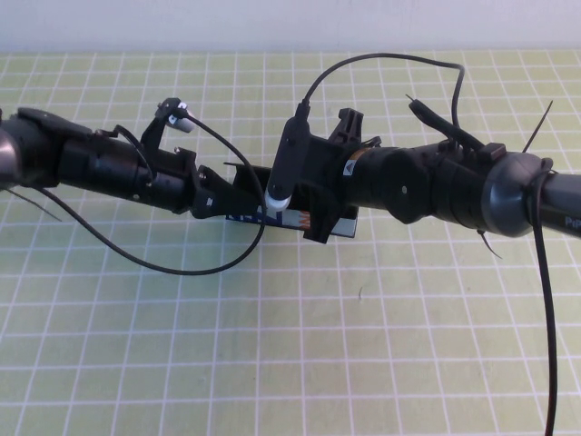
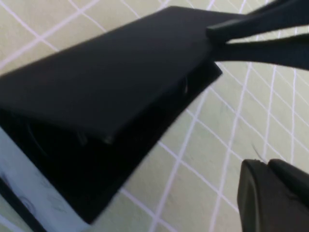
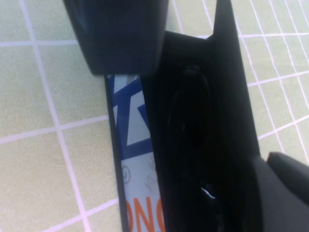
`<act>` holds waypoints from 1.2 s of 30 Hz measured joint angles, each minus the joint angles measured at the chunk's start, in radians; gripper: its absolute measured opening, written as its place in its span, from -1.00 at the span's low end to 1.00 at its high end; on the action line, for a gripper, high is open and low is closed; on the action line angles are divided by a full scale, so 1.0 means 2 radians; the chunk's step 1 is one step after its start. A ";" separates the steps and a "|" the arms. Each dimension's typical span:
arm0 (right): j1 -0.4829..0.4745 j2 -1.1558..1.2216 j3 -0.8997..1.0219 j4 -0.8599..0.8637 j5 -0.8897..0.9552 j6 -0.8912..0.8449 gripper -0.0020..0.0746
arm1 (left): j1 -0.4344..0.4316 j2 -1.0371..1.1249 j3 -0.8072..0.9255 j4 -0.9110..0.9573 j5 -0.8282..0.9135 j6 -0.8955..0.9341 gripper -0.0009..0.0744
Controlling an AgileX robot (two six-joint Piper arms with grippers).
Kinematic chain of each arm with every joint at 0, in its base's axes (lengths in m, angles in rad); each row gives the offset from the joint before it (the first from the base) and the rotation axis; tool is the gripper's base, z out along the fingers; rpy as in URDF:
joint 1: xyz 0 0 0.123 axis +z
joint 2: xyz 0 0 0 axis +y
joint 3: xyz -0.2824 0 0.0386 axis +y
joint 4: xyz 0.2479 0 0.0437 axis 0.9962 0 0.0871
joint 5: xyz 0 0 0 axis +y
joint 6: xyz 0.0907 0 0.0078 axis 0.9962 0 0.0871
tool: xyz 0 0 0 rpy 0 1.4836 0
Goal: Take glasses out of glasses case
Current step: Pick up the glasses from the glasses case
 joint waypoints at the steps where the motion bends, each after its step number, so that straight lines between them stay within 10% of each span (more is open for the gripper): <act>1: 0.000 0.000 0.000 0.000 0.000 0.000 -0.97 | 0.000 0.008 -0.004 -0.006 -0.001 0.004 -0.99; 26: 0.000 0.000 0.000 0.024 -0.001 0.000 -0.96 | 0.000 0.082 -0.070 -0.065 -0.073 0.030 -0.99; 36: 0.000 -0.073 -0.001 0.154 0.058 0.000 -0.51 | 0.000 0.082 -0.070 -0.065 -0.067 0.028 -0.99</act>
